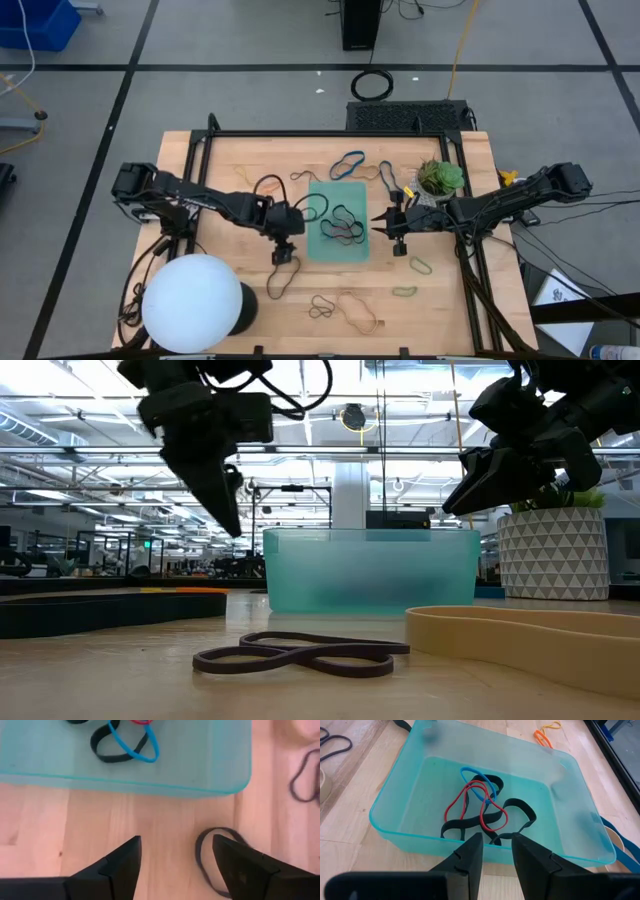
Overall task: Pick and place rubber bands into bin
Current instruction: Put the black rubber band into the green bin
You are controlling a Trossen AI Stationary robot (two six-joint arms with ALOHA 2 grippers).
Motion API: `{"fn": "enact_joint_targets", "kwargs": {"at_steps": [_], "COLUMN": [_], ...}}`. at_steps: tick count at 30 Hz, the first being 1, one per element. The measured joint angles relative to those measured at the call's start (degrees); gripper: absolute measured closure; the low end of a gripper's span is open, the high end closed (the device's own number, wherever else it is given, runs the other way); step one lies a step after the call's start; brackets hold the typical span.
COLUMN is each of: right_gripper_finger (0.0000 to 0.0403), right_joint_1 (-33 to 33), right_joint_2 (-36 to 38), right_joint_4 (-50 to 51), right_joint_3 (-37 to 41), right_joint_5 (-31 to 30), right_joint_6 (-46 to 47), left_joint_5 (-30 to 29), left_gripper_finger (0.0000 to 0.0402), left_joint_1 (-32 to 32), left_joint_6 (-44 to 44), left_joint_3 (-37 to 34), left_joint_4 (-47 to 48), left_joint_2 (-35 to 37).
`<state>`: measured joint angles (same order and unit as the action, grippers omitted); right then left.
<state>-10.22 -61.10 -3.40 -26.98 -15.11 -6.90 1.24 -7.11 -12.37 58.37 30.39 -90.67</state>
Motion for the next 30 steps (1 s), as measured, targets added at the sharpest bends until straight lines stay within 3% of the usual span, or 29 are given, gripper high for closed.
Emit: {"fn": "enact_joint_targets", "kwargs": {"at_steps": [8, 16, 30], "right_gripper_finger": [0.0303, 0.0303, 0.0303], "right_joint_1": [0.00, 0.00, -0.02], "right_joint_2": [0.00, 0.00, 0.00], "right_joint_4": [0.01, 0.02, 0.10], "right_joint_3": [0.00, 0.00, 0.00], "right_joint_5": [0.00, 0.00, 0.17], "right_joint_6": [0.00, 0.00, 0.00], "left_joint_5": [-3.82, -6.47, -6.37], "left_gripper_finger": [0.0188, 0.0211, 0.0215], "left_joint_1": [-5.24, -6.51, -6.79], "left_joint_6": [0.15, -2.89, -3.11], "left_joint_3": [0.00, 0.00, -0.03], "left_joint_4": [-0.50, -0.48, -1.32], "left_joint_2": [-0.13, -0.15, -3.88]}}
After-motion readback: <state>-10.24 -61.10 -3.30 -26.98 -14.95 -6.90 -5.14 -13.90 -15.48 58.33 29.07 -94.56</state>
